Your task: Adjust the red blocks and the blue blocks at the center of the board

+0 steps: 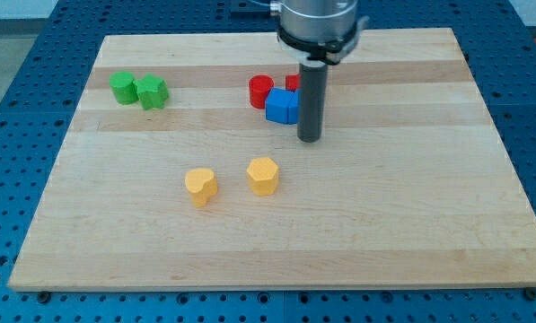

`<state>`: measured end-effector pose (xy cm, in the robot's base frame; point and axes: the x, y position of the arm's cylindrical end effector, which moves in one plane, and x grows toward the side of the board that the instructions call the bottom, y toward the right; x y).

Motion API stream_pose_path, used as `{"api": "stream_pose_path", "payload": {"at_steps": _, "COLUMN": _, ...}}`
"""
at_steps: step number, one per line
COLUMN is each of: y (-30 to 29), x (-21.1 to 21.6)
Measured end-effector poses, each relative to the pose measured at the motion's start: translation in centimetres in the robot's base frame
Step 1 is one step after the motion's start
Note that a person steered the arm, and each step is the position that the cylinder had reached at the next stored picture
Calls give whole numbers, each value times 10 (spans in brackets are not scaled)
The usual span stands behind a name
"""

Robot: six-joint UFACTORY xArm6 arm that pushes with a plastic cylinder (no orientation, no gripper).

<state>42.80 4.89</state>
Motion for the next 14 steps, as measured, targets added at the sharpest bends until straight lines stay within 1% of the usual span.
{"api": "stream_pose_path", "payload": {"at_steps": 1, "y": 39, "x": -11}}
{"api": "stream_pose_path", "payload": {"at_steps": 2, "y": 50, "x": -77}}
{"api": "stream_pose_path", "payload": {"at_steps": 3, "y": 18, "x": -133}}
{"api": "stream_pose_path", "payload": {"at_steps": 4, "y": -28, "x": -146}}
{"api": "stream_pose_path", "payload": {"at_steps": 5, "y": -46, "x": -136}}
{"api": "stream_pose_path", "payload": {"at_steps": 6, "y": -46, "x": -105}}
{"api": "stream_pose_path", "payload": {"at_steps": 7, "y": -46, "x": -100}}
{"api": "stream_pose_path", "payload": {"at_steps": 8, "y": -46, "x": -126}}
{"api": "stream_pose_path", "payload": {"at_steps": 9, "y": -35, "x": -132}}
{"api": "stream_pose_path", "payload": {"at_steps": 10, "y": -7, "x": -126}}
{"api": "stream_pose_path", "payload": {"at_steps": 11, "y": -1, "x": -109}}
{"api": "stream_pose_path", "payload": {"at_steps": 12, "y": -7, "x": -89}}
{"api": "stream_pose_path", "payload": {"at_steps": 13, "y": -12, "x": -91}}
{"api": "stream_pose_path", "payload": {"at_steps": 14, "y": -12, "x": -123}}
